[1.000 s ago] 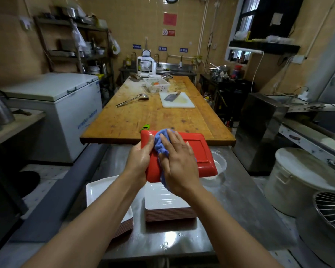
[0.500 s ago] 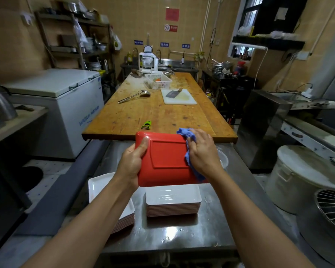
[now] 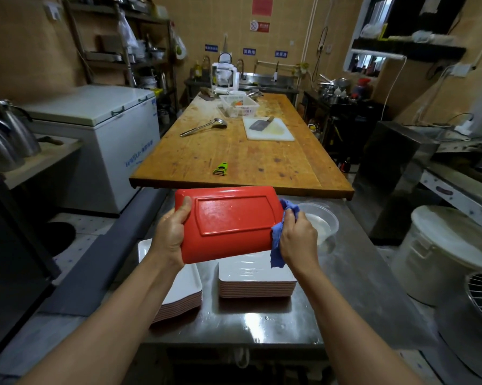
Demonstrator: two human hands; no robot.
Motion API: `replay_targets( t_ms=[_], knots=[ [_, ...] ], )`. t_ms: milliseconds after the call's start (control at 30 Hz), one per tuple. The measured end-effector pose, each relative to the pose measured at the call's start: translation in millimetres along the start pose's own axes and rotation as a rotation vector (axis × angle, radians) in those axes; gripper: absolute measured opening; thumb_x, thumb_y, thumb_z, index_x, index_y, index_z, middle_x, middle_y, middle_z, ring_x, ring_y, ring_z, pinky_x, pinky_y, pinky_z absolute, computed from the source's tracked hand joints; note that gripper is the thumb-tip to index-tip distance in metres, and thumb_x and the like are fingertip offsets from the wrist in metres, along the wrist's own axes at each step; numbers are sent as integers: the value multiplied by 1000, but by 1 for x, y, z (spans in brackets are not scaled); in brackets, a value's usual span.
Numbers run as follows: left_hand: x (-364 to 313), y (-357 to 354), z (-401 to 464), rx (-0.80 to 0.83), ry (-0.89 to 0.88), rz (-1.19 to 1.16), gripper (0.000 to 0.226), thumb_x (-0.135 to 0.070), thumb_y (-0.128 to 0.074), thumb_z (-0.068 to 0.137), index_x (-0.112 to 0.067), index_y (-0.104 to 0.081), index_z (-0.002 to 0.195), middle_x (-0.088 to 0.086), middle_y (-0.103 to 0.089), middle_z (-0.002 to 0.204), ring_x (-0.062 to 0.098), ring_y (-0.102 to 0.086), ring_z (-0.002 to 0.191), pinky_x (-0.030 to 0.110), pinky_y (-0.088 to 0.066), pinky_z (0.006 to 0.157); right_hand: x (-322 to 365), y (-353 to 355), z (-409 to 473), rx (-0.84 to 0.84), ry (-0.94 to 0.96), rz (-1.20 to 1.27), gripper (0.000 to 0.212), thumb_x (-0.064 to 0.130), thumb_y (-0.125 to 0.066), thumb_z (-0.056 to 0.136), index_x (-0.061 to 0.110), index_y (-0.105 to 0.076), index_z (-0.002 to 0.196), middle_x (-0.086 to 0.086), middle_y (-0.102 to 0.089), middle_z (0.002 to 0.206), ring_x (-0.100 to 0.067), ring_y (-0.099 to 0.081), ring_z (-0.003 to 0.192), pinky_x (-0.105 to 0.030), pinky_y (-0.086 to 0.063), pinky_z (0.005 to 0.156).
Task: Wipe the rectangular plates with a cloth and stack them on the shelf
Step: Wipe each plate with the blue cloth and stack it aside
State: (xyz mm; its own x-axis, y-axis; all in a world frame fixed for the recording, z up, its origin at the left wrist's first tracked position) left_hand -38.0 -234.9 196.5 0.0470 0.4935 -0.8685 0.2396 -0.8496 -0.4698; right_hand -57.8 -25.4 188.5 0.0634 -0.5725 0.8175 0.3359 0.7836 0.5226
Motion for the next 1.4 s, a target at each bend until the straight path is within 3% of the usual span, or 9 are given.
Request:
replay_targets(
  t_ms=[100, 233, 367, 467, 567, 667, 833, 1000, 1400],
  knots=[
    [-2, 14, -2, -35, 19, 19, 29, -33, -49, 94, -11, -60, 110, 17, -68, 102, 29, -68, 80, 51, -55, 75, -10, -7, -5, -2, -110, 65, 36, 27, -36, 101, -3, -56, 97, -19, -59, 93, -29, -52, 83, -30, -30, 67],
    [-6, 37, -8, -103, 43, 0, 26, -32, -50, 95, -11, -60, 108, 13, -71, 88, 27, -69, 68, 49, -57, 59, -13, -26, -13, 63, -106, 98, 34, 27, -40, 100, 0, -59, 96, -12, -57, 86, -27, -53, 80, -29, -33, 68],
    [-19, 58, -14, -149, -6, 67, 20, -32, -51, 94, -15, -61, 101, 16, -69, 98, 34, -66, 86, 52, -55, 74, -22, -43, -19, 141, -131, 44, 26, 27, -41, 99, 7, -57, 93, -8, -59, 83, -23, -54, 75, -27, -31, 63],
    [-35, 66, -17, -148, -160, 192, 15, -30, -53, 94, -18, -62, 99, 9, -71, 89, 24, -69, 77, 40, -58, 66, -19, -52, -22, 182, -138, 36, 23, 25, -41, 99, 6, -53, 98, -4, -55, 83, -15, -49, 71, -24, -29, 55],
    [-51, 69, -20, -187, -492, 672, 10, -26, -59, 92, -19, -64, 96, -2, -68, 82, 12, -65, 71, 28, -48, 69, -8, -63, -23, 234, -149, 125, 25, 33, -43, 99, 9, -49, 101, -6, -59, 90, -20, -57, 81, -27, -36, 66],
    [-43, 71, -23, -183, -780, 1215, 19, -29, -62, 89, -13, -65, 99, 4, -67, 80, 19, -59, 68, 30, -45, 62, 1, -75, -22, 278, -140, 156, 23, 34, -42, 99, 12, -49, 98, -9, -62, 94, -22, -59, 84, -28, -39, 70],
    [2, 82, -21, -64, -884, 1748, 27, -23, -84, 66, -11, -64, 77, 6, -63, 60, 27, -61, 49, 30, -48, 39, -1, -89, -23, 292, -113, 187, 18, 36, -44, 97, 24, -45, 84, -12, -67, 92, -27, -64, 82, -42, -53, 77],
    [43, 91, -26, -24, -883, 1948, 35, -11, -91, 45, -11, -60, 61, 2, -52, 45, 23, -52, 36, 20, -30, 31, -8, -95, -23, 312, -108, 168, 20, 40, -43, 94, 21, -48, 90, -10, -68, 89, -27, -65, 81, -47, -53, 79],
    [102, 95, -24, 82, -656, 2137, 40, -2, -83, 25, -15, -56, 51, 2, -45, 44, 20, -46, 37, 15, -25, 36, -30, -93, -29, 309, -170, 188, 21, 35, -46, 95, 15, -52, 99, -11, -67, 93, -26, -66, 83, -45, -54, 81]
  ],
)
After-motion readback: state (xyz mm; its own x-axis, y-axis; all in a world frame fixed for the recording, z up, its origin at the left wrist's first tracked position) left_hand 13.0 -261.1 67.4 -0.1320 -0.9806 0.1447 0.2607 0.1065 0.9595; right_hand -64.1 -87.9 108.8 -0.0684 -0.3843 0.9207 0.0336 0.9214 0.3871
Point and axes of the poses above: each hand's wrist, its own z-axis towards the middle knuckle, its own y-axis out of the back of the hand, x = y × z, the point moved 3 cm from there along z, towards the middle knuckle
